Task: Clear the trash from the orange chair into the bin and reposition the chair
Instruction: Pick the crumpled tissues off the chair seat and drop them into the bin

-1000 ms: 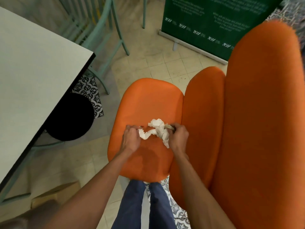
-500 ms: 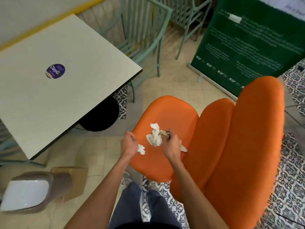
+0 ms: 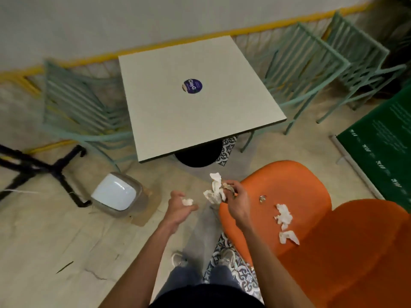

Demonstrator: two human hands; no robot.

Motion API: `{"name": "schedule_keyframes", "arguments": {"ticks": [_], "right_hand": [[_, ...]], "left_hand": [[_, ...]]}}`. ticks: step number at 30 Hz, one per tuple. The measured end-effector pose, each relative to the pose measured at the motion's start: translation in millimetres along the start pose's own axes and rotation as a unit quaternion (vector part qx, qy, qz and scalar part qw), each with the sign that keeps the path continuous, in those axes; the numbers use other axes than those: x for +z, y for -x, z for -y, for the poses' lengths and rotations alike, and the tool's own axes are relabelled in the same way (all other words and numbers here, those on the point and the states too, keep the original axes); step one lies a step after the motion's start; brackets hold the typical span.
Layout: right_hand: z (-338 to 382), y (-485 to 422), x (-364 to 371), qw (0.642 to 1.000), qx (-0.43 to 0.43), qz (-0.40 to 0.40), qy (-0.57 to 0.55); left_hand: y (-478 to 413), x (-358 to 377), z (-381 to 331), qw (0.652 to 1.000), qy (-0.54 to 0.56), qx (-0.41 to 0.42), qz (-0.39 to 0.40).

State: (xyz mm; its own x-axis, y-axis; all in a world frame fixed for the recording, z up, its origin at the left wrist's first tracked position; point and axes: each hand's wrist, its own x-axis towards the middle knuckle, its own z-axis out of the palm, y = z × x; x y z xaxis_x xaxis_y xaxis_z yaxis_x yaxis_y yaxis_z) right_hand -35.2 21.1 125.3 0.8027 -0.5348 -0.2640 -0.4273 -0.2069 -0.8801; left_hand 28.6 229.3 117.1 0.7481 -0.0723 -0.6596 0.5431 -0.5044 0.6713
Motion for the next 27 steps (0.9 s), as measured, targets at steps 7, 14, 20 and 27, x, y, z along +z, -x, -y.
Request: {"name": "schedule_keyframes", "arguments": {"ticks": [7, 14, 20, 27], "right_hand": [[46, 16, 108, 0.993, -0.048, 0.092, 0.052], [74, 30, 201, 0.979, -0.074, 0.180, 0.057], [87, 23, 263, 0.959, -0.091, 0.245, 0.107], [92, -13, 315, 0.936, -0.119, 0.291, 0.159]], "left_hand": [[3, -110, 60, 0.992, 0.106, -0.029, -0.063], [6, -179, 94, 0.973, 0.160, -0.067, -0.155], [-16, -210, 119, 0.962, 0.152, -0.104, -0.200], [-40, -227, 99, 0.938, 0.251, -0.159, -0.179]]}}
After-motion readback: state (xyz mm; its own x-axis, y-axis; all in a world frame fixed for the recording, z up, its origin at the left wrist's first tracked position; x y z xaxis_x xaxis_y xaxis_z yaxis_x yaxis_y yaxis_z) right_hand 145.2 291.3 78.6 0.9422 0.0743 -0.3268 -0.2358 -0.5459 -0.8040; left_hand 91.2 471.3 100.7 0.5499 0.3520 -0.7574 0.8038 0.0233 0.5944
